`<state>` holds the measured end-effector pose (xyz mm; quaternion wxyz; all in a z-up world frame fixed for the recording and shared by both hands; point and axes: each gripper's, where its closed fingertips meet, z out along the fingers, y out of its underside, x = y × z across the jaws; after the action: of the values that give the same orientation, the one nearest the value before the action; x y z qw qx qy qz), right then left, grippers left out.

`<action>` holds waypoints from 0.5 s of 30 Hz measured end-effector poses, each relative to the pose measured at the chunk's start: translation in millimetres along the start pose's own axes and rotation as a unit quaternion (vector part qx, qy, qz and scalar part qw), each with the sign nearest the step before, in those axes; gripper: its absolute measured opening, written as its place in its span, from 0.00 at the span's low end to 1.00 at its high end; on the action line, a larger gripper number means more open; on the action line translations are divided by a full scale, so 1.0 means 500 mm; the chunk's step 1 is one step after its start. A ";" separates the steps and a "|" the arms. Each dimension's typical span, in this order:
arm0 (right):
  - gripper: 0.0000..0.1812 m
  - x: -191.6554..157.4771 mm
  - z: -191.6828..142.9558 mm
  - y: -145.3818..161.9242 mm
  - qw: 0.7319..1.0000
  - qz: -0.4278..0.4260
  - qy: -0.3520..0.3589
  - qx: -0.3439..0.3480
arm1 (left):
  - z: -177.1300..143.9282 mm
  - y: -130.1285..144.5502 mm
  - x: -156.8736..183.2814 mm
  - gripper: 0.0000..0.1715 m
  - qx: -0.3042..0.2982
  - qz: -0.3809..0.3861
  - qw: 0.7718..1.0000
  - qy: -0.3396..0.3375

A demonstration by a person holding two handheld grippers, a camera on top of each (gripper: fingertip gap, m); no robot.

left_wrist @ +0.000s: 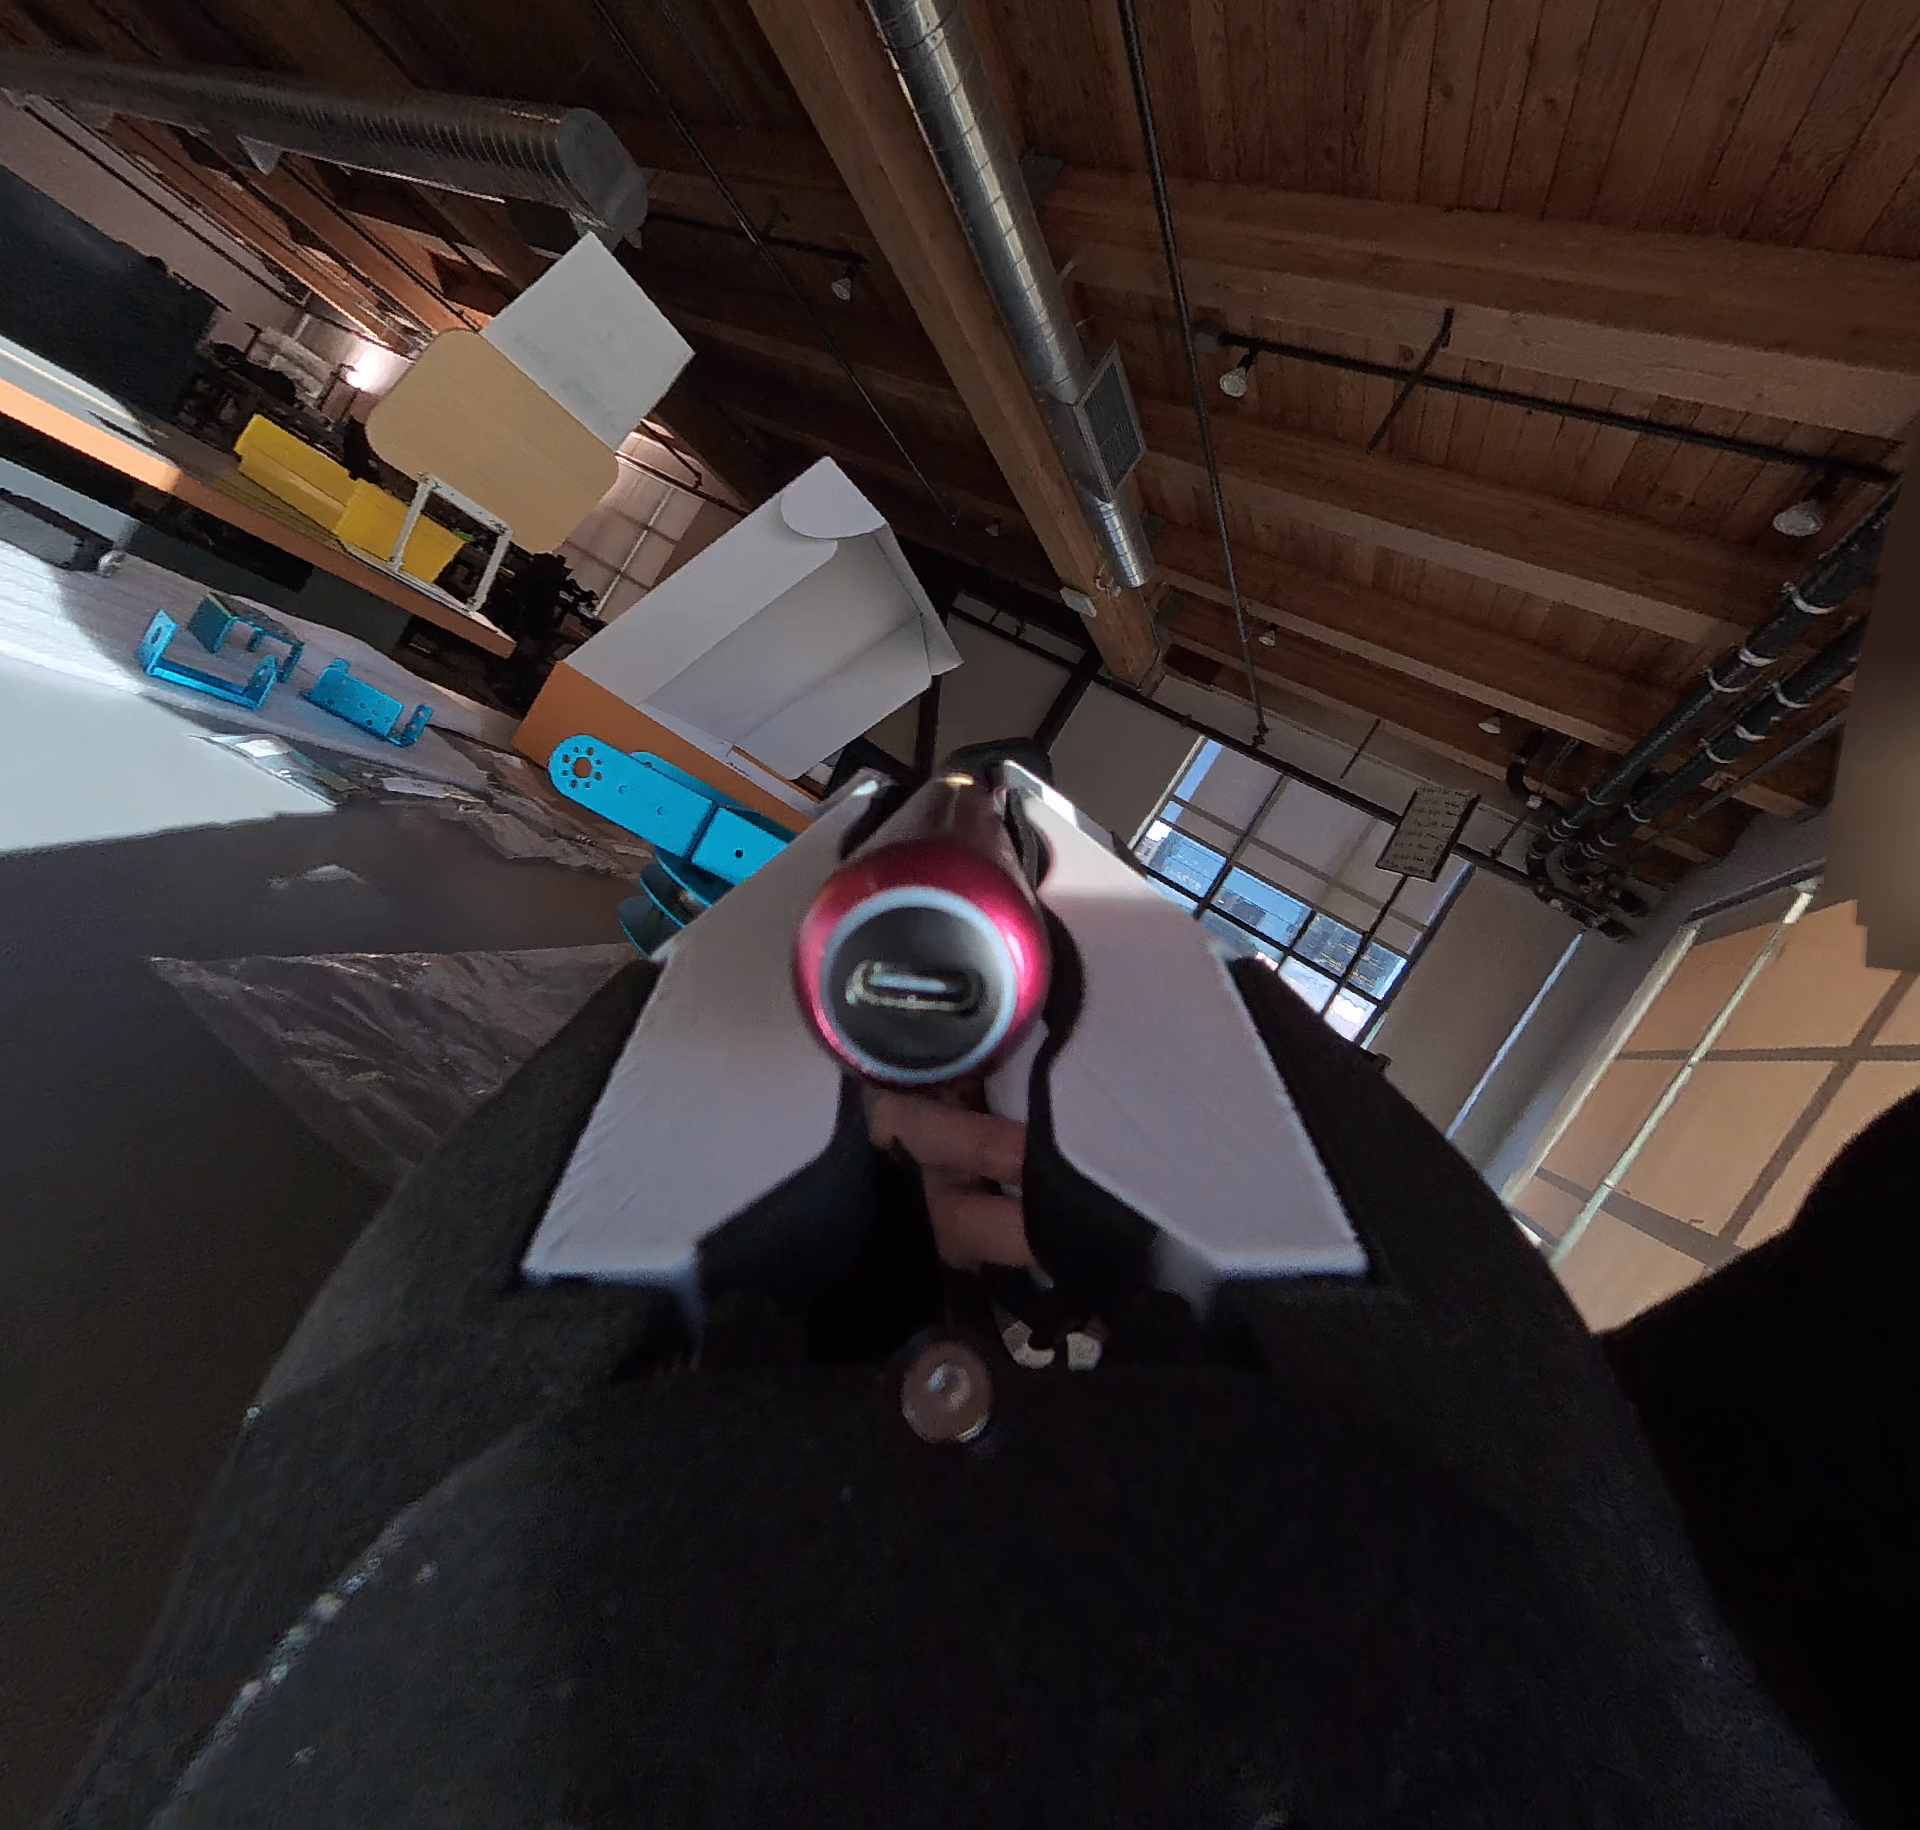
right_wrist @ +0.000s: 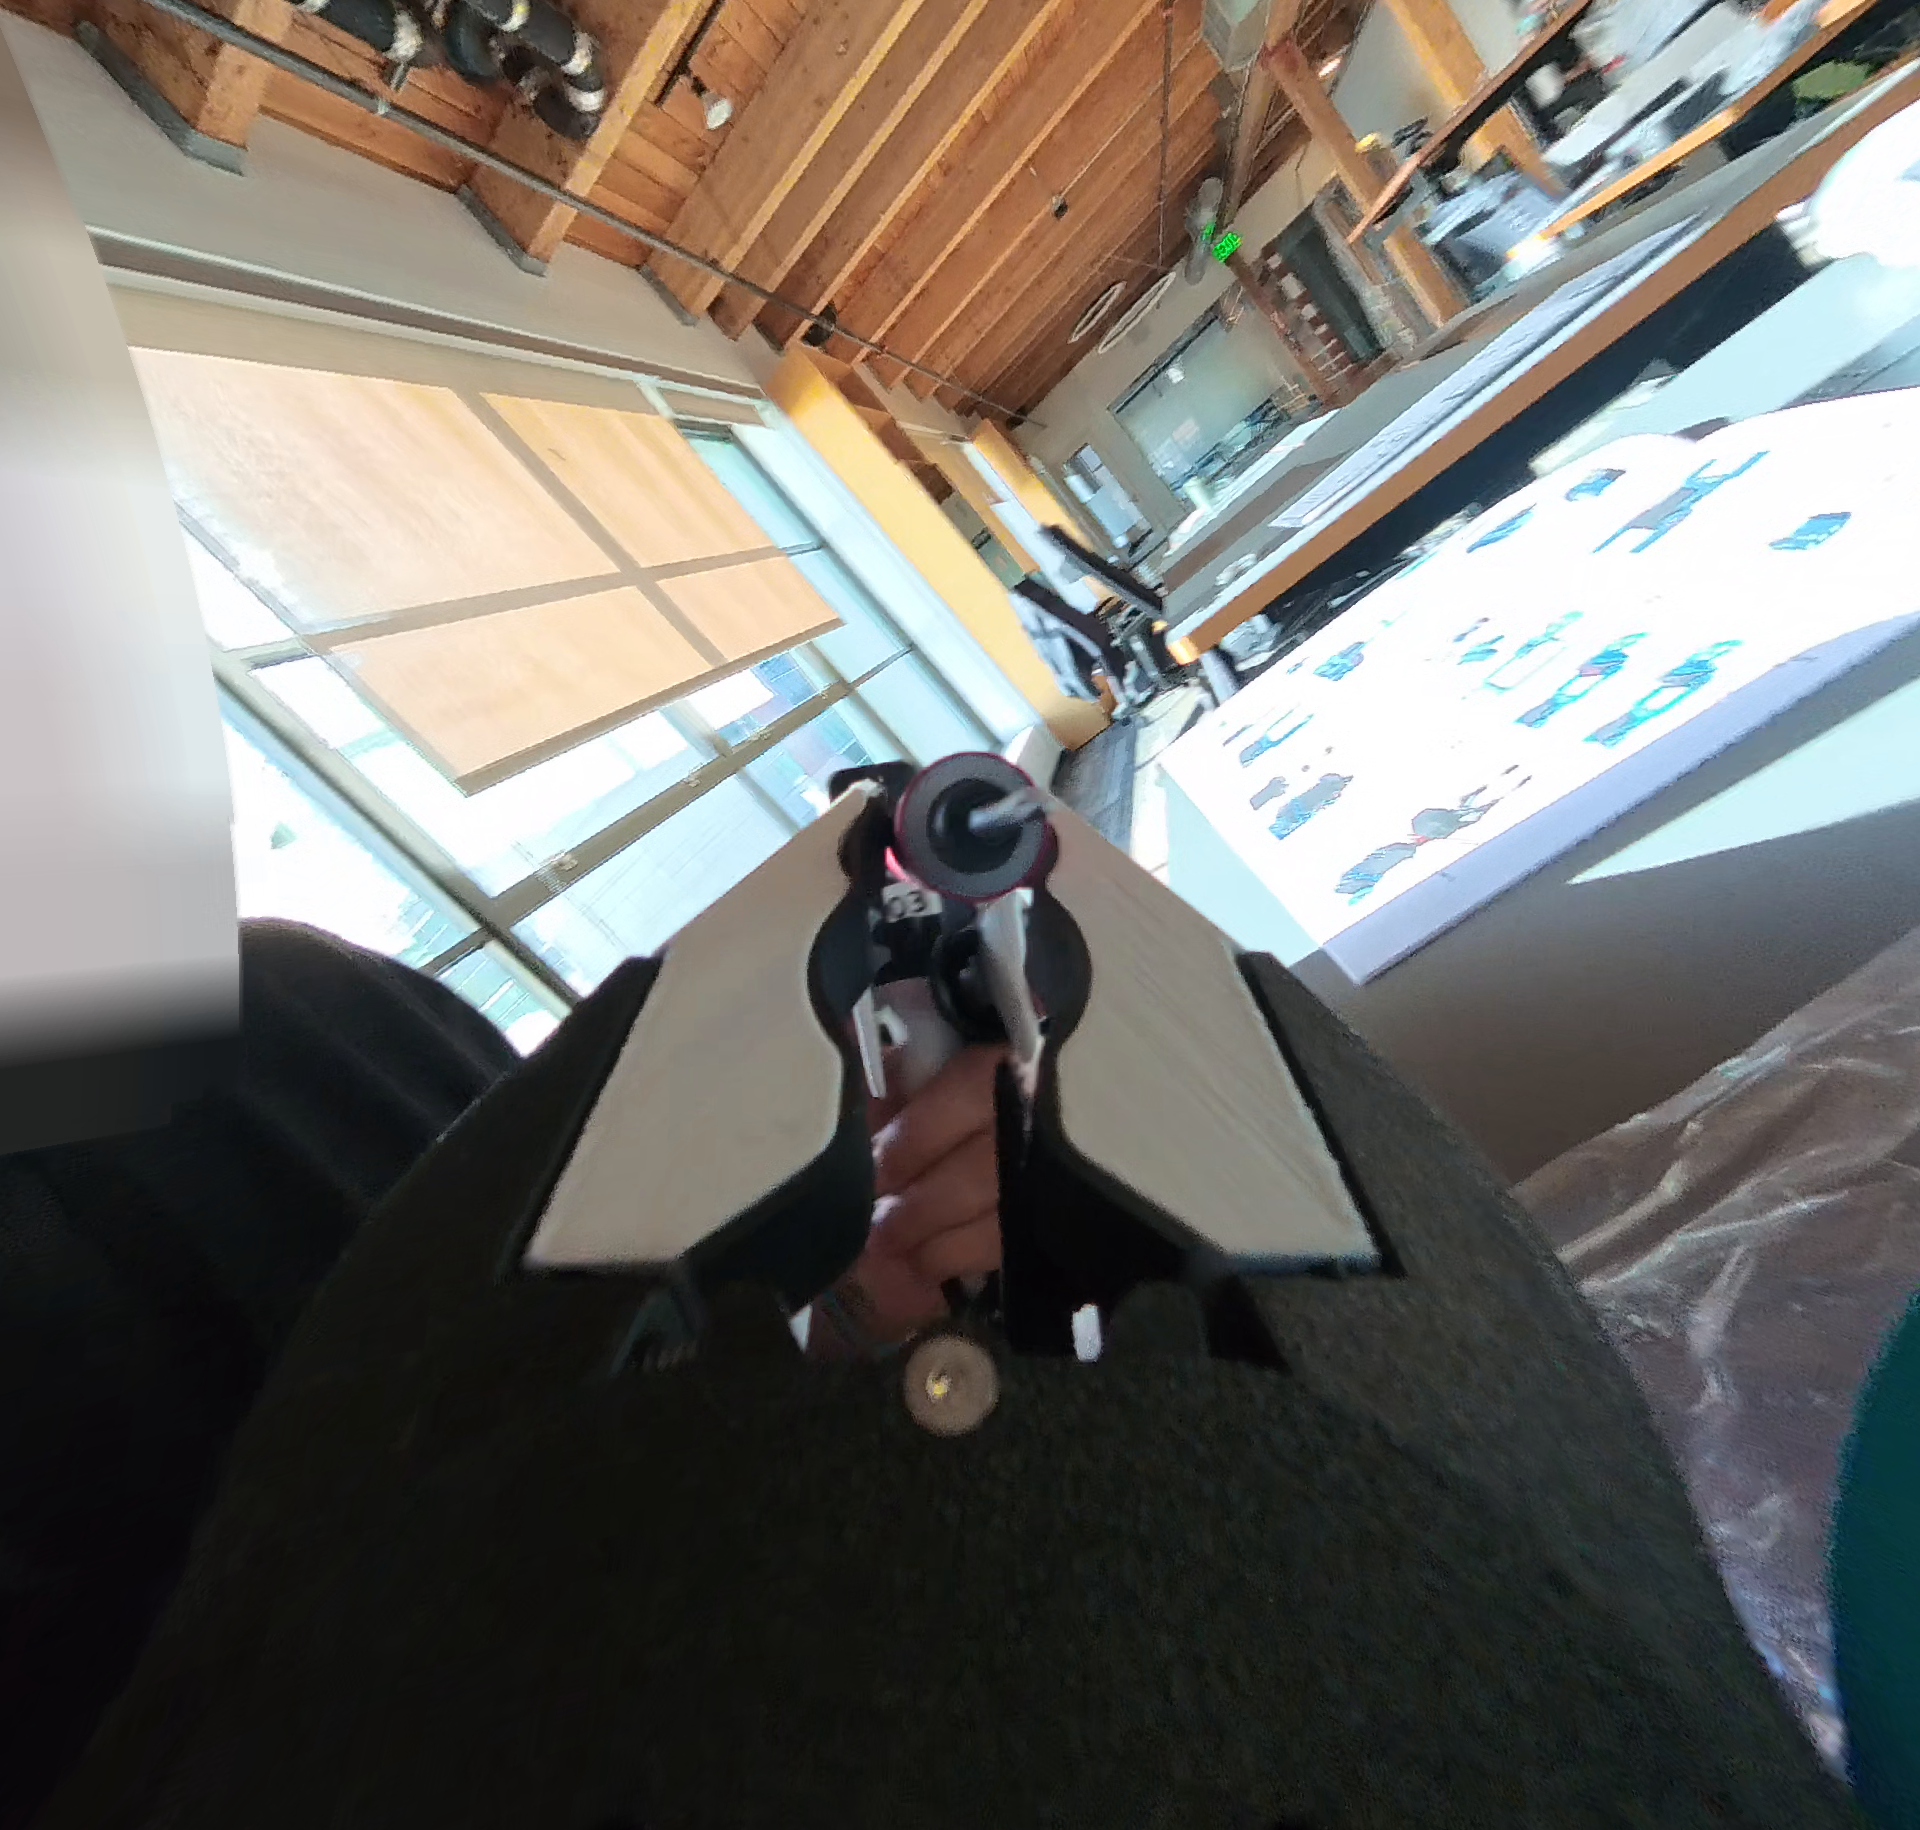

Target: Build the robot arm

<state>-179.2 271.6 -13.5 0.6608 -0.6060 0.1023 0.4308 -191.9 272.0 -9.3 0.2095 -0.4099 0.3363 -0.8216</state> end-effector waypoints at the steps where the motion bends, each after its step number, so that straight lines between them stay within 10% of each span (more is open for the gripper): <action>1: 0.11 -0.010 0.000 0.002 1.000 -0.002 -0.015 -0.009 | -0.001 0.001 0.007 0.12 -0.007 -0.002 1.000 0.016; 15: 0.10 -0.036 -0.012 -0.018 0.999 -0.022 -0.044 0.006 | -0.008 -0.013 0.034 0.12 -0.044 0.062 0.997 0.032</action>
<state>-181.8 259.3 3.3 0.6775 -0.5847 0.0627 0.4417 -205.6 267.4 2.7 0.2303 -0.3704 0.4035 -0.8044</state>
